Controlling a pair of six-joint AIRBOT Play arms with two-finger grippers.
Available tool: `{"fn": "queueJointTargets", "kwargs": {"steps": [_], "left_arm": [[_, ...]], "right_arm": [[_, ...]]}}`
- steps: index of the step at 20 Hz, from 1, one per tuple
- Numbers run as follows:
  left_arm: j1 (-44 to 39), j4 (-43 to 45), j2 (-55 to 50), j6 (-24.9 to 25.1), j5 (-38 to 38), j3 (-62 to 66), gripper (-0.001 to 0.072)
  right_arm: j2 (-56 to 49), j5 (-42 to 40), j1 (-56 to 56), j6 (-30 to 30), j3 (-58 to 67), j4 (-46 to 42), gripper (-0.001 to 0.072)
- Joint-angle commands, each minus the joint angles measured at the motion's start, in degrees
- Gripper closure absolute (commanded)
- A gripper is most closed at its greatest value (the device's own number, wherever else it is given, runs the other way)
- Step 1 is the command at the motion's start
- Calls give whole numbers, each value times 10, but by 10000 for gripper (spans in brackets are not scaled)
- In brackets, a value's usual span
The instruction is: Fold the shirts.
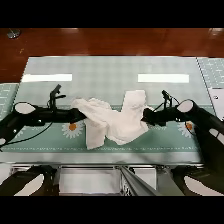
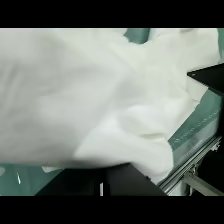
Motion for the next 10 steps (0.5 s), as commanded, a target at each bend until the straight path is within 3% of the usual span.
{"fn": "queueJointTargets", "kwargs": {"steps": [1,4,7,10], "left_arm": [[49,-7,10,7,-53,103,691],[115,-76,33,6,-48,275,691],[184,-75,53,-23,-82,474,691],[241,-45,96,-50,-118,614,691]], "right_arm": [[-23,37,4,-45,137,-14,692],[10,51,4,-8,381,-120,692],[47,152,8,2,623,-198,692],[114,228,35,-7,740,-246,692]]}}
